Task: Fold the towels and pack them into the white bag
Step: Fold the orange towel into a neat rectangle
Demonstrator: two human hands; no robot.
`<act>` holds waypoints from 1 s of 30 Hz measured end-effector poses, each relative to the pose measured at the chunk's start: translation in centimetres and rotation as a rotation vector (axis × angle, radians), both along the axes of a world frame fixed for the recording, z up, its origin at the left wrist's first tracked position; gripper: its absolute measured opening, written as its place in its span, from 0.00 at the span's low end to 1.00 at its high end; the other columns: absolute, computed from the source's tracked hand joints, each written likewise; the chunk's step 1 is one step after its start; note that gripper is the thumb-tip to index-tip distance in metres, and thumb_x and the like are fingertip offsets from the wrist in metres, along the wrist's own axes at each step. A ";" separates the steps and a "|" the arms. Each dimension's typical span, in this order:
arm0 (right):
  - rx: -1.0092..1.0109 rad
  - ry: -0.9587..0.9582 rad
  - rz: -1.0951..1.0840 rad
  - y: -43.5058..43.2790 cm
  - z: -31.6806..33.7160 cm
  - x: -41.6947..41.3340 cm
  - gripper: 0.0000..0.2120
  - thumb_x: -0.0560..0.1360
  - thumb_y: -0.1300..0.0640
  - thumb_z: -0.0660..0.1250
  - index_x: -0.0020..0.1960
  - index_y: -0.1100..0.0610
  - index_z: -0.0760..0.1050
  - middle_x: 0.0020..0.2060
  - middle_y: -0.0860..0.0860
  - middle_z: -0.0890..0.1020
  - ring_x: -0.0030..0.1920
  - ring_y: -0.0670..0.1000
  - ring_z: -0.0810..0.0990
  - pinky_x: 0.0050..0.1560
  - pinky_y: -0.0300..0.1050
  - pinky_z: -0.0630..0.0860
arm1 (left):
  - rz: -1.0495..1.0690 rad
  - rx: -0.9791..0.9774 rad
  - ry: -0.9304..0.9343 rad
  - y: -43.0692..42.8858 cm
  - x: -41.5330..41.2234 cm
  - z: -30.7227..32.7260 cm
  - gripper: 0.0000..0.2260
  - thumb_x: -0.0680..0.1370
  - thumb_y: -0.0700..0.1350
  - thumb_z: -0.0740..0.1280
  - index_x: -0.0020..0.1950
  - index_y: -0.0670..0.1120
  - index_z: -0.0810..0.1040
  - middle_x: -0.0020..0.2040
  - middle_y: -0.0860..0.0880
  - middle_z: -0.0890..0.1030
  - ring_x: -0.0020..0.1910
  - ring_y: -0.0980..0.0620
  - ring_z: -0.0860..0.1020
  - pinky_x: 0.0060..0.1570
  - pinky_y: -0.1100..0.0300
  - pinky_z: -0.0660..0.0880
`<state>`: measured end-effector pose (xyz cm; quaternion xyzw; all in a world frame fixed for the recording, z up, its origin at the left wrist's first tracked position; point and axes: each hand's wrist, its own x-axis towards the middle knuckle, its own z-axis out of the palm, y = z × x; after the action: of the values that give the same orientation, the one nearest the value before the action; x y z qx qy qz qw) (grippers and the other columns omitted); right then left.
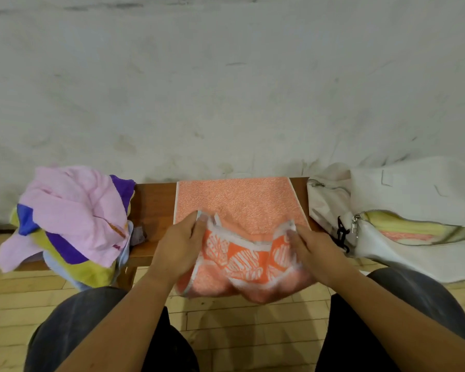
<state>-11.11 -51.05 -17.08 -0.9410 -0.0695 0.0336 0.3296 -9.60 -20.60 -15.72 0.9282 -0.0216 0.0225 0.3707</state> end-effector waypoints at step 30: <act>0.089 0.218 -0.118 -0.6 -0.3 10.3 0.12 0.85 0.46 0.54 0.52 0.46 0.76 0.44 0.43 0.84 0.45 0.42 0.83 0.42 0.37 0.76 | -0.065 0.092 0.504 2.8 9.0 0.6 0.22 0.84 0.62 0.50 0.54 0.52 0.79 0.49 0.49 0.84 0.50 0.50 0.83 0.58 0.49 0.79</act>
<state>-0.86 -51.61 -17.39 -0.9187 0.0207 0.1129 0.3780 -0.65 -17.76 -15.16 0.9192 0.0405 -0.2228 0.3221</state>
